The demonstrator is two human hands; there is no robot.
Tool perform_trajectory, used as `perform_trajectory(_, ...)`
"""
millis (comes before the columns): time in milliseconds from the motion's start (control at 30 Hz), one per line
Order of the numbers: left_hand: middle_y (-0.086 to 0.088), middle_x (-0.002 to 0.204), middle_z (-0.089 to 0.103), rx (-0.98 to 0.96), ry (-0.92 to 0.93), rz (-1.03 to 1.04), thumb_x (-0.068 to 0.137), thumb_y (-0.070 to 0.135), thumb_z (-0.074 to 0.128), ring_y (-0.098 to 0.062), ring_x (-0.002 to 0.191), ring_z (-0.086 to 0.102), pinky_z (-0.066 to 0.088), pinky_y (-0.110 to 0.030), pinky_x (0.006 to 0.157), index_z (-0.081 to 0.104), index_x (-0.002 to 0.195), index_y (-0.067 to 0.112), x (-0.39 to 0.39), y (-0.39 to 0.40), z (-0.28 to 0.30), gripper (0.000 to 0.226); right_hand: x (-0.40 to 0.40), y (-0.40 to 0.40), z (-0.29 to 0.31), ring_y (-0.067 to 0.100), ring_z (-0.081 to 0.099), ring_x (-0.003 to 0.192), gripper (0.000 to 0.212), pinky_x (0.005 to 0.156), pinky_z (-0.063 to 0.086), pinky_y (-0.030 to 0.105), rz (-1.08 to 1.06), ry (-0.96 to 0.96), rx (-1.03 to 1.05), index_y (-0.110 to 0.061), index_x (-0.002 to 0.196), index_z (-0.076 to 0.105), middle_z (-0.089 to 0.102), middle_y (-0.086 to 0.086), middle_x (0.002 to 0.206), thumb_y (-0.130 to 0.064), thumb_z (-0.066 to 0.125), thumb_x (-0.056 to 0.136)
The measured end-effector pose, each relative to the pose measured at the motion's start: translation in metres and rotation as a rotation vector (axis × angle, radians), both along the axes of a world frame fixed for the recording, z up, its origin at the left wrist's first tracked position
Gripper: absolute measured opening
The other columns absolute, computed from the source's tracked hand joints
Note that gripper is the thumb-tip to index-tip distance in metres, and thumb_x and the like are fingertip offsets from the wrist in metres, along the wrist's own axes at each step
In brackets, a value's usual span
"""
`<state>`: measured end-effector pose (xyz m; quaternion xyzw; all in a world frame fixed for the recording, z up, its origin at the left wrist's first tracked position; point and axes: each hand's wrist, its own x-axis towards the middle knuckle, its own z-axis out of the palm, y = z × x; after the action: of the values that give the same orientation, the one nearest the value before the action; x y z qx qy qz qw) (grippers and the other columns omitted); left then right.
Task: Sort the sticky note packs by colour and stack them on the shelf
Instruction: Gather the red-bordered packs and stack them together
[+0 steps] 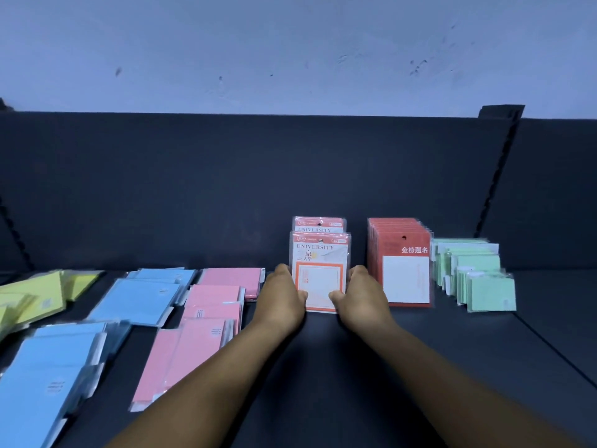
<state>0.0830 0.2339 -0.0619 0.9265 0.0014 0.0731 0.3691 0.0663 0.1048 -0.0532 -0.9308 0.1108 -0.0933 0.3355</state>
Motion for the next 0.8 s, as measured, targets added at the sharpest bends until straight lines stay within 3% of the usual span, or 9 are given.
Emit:
perform_trajectory(233,-0.011,0.127,0.051,0.012,-0.029,0.043,0.086,0.013,0.063,-0.027,0.115,0.053,0.043,-0.034,0.093,0.046,0.121,0.007,0.021,-0.009,-0.002,0.039,0.024,-0.001,-0.003,0.026,0.059,0.107,0.035,0.077,0.040,0.028,-0.046,-0.040,0.012,-0.008,0.117,0.048,0.058,0.008,0.119,-0.019,0.066,0.088)
perform_trajectory(433,-0.012,0.129,0.039,0.007,-0.027,0.056,0.087,0.012,0.062,-0.032,0.116,0.050,0.042,-0.037,0.097,0.040,0.122,0.008,0.027,-0.018,-0.005,0.042,0.029,0.002,-0.003,0.030,0.056,0.111,0.039,0.089,0.044,0.035,-0.036,-0.031,-0.013,-0.006,0.123,0.045,0.048,0.012,0.126,-0.018,0.061,0.090)
perform_trajectory(633,-0.011,0.119,0.058,-0.011,-0.045,0.051,0.085,0.003,0.055,-0.030,0.107,0.058,0.046,-0.036,0.085,0.039,0.116,0.009,0.030,-0.020,-0.004,0.036,0.033,0.004,-0.005,0.030,0.056,0.114,0.035,0.086,0.044,0.032,-0.019,0.010,-0.046,-0.005,0.121,0.045,0.058,0.013,0.124,-0.017,0.059,0.092)
perform_trajectory(800,-0.011,0.115,0.062,0.056,-0.034,0.036,0.087,0.003,0.052,-0.030,0.104,0.060,0.045,-0.033,0.079,0.041,0.116,0.007,0.030,-0.020,-0.003,0.031,0.033,0.005,-0.003,0.030,0.058,0.111,0.031,0.084,0.045,0.033,-0.013,0.025,-0.060,-0.005,0.120,0.045,0.062,0.013,0.121,-0.017,0.056,0.093)
